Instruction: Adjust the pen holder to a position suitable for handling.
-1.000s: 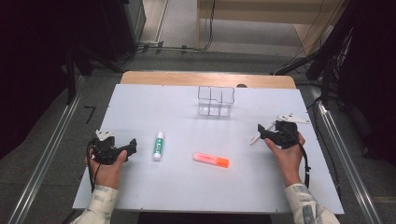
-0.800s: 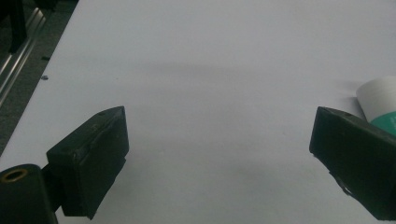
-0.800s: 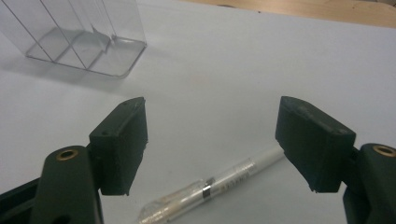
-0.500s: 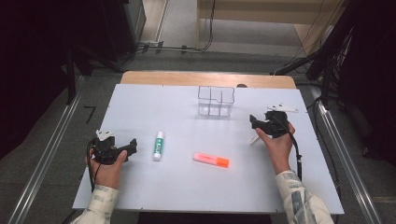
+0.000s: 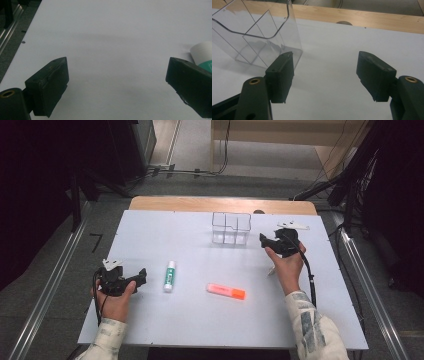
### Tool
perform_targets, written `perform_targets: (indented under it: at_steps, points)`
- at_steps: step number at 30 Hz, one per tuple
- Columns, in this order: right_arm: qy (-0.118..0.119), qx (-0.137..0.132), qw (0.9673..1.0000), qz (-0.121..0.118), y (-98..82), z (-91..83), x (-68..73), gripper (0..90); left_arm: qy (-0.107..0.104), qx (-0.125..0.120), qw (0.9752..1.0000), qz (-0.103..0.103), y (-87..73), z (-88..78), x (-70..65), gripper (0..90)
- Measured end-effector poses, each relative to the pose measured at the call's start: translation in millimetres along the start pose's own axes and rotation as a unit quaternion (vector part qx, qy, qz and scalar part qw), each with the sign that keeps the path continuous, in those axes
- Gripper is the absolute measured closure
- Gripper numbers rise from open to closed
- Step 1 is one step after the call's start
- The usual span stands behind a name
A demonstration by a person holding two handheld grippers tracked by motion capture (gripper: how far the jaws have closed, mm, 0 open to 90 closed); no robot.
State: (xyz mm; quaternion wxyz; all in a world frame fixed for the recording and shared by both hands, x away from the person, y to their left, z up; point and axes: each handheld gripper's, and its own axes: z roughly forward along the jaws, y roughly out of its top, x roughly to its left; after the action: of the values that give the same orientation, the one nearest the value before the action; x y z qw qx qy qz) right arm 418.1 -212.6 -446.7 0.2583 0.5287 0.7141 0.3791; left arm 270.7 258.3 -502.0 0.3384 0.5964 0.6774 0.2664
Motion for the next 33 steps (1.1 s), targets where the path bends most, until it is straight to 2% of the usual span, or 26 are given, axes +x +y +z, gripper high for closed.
perform_targets:
  at_steps: [5,10,17,18,23,28,33]
  points:
    - [0.008,-0.008,0.9999,0.007,10.4,6.7,6.5,31.6,-0.001,-0.001,1.0000,-0.001,0.1,0.0,0.7,4.6]
    - [0.011,-0.010,0.9999,0.001,20.8,13.2,14.9,32.3,-0.001,-0.001,1.0000,-0.001,0.1,0.1,1.1,4.6]
    - [0.020,-0.007,0.9997,0.008,28.9,23.0,23.6,33.4,-0.002,-0.001,1.0000,-0.001,-0.1,0.4,0.8,4.6]
    - [0.015,-0.004,0.9999,0.006,31.6,28.8,26.5,34.4,-0.001,0.000,1.0000,0.000,0.0,0.4,1.0,4.6]
    - [0.013,-0.004,0.9999,0.009,36.7,35.8,30.1,37.6,-0.002,-0.001,1.0000,-0.001,0.1,0.5,1.2,4.6]
    - [0.004,0.011,0.9999,-0.001,40.6,47.8,35.5,44.9,-0.002,0.000,1.0000,-0.001,0.0,0.7,1.6,4.6]
    - [-0.002,0.023,0.9997,0.003,39.3,55.7,35.8,49.8,-0.002,-0.001,1.0000,-0.002,0.0,0.9,1.7,4.6]
